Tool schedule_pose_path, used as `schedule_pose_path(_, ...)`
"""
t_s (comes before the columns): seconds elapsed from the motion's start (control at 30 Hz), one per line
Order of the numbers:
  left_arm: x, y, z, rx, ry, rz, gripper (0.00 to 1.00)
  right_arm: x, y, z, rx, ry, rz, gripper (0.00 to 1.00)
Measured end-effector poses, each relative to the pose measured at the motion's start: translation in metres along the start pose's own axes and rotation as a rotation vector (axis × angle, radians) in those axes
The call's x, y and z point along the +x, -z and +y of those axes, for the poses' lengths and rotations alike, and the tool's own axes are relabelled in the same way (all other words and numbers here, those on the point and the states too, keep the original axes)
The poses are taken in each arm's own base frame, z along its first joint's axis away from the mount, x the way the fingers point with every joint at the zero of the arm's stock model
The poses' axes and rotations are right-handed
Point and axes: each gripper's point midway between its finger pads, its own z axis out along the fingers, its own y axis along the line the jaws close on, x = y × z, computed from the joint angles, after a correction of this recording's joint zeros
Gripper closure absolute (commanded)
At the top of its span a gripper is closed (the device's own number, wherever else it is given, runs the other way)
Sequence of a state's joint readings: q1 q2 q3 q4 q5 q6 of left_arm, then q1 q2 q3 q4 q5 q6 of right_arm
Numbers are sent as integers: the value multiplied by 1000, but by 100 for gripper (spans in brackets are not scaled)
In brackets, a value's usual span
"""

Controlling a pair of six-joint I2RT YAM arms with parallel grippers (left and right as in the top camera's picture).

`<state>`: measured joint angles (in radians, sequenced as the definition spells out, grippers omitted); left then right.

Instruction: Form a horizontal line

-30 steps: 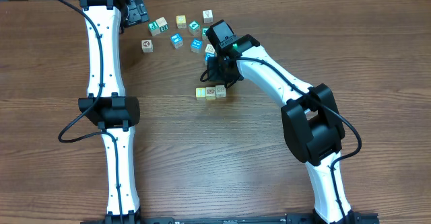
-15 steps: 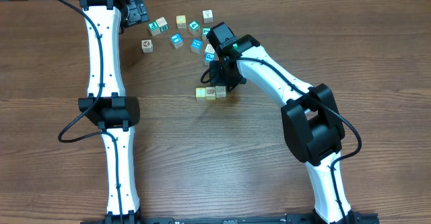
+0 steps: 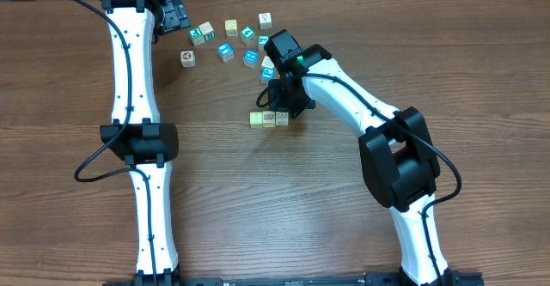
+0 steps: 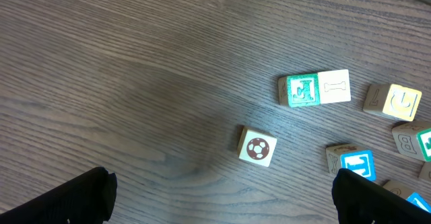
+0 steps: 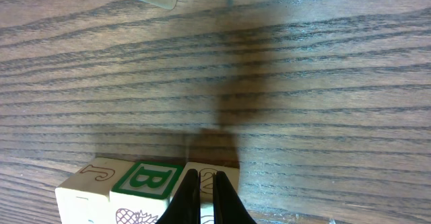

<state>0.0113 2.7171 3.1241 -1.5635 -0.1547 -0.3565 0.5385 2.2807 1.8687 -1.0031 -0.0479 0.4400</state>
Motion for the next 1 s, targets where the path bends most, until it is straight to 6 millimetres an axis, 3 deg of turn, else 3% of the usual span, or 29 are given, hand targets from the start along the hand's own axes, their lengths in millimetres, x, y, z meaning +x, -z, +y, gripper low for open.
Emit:
schedule_pose_path(0.43, 0, 0, 0, 0, 0, 0, 0, 3, 0, -2, 7, -1, 13, 95)
schedule_pose_path(0.7, 0, 0, 0, 0, 0, 0, 0, -16, 0, 4, -30, -3, -58, 91)
schedule_pose_path(0.77, 0, 0, 0, 0, 0, 0, 0, -19, 1, -4, -25, -20, -55, 91)
schedule_pose_path(0.87, 0, 0, 0, 0, 0, 0, 0, -18, 2, -36, 13, -81, -11, 91)
schedule_pose_path(1.0, 0, 0, 0, 0, 0, 0, 0, -3, 5, -64, 68, -130, 76, 91)
